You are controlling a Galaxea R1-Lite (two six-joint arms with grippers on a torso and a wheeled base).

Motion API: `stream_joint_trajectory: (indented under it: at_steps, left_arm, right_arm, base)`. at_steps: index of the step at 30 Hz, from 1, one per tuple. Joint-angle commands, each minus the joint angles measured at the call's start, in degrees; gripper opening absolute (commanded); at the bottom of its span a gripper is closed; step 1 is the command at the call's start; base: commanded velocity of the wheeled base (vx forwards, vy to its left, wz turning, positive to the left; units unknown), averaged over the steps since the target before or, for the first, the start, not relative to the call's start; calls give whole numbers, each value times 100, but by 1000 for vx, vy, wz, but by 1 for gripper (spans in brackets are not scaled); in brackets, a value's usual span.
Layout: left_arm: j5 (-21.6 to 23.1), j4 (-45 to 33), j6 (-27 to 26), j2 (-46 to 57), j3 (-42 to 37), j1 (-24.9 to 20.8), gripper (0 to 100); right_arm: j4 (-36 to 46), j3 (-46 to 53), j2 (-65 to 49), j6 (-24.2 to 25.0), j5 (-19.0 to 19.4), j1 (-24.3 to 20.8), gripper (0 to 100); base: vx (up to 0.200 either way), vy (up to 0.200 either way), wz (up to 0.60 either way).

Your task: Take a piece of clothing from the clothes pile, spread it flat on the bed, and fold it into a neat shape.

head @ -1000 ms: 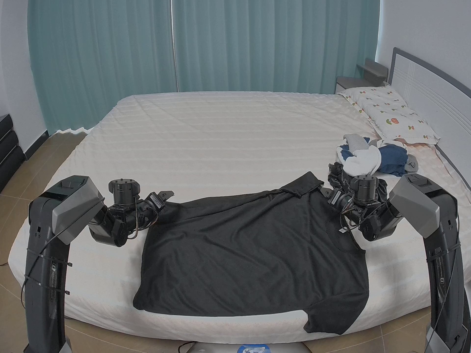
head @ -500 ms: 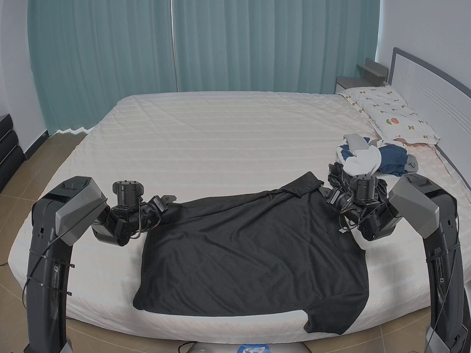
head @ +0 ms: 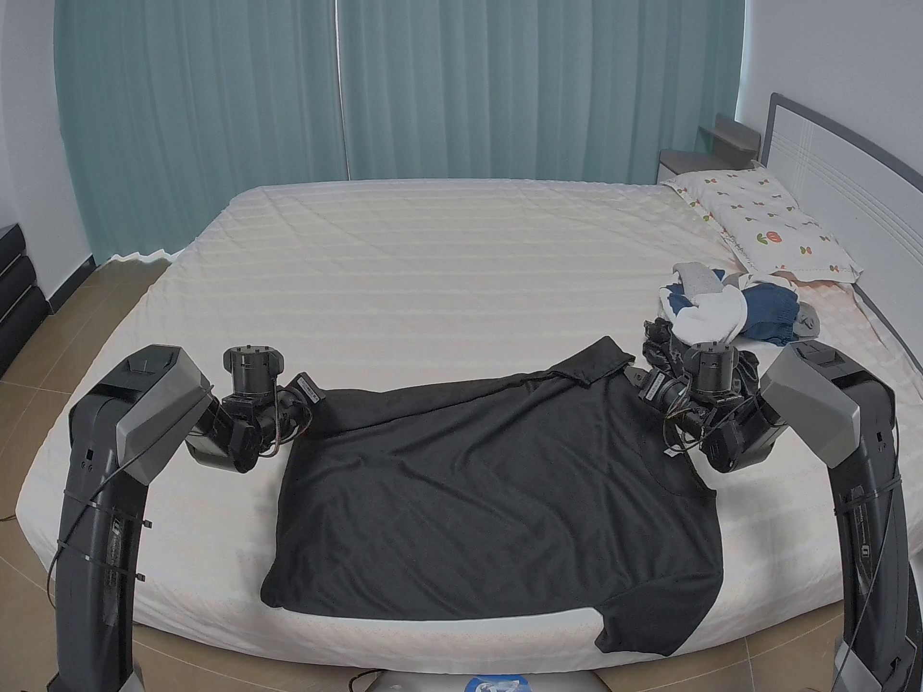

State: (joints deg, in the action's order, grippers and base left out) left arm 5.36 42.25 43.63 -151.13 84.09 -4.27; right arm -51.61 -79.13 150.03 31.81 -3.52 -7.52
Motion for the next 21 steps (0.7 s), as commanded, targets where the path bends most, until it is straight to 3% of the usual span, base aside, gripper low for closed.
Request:
stream_joint_trajectory:
  at_steps: [1, 5, 13, 21]
  left_arm:
    - [-185, 20, 181, -189, 345, 22, 0]
    - [-396, -7, 462, -312, 705, 22, 0]
    - [-440, -305, 489, -567, 1268, 14, 0]
    - [-1222, -841, 805, -980, 2437, 22, 0]
  right_arm:
    - [-6, 3, 18, 1, 1, 5, 100]
    - [-6, 12, 26, 1, -17, 14, 100]
    - [-15, -24, 88, 10, -43, 14, 100]
    - [-15, 3, 88, 10, -43, 14, 100]
  base:
    - [0, 0, 0]
    - [0, 0, 0]
    - [0, 0, 0]
    - [0, 0, 0]
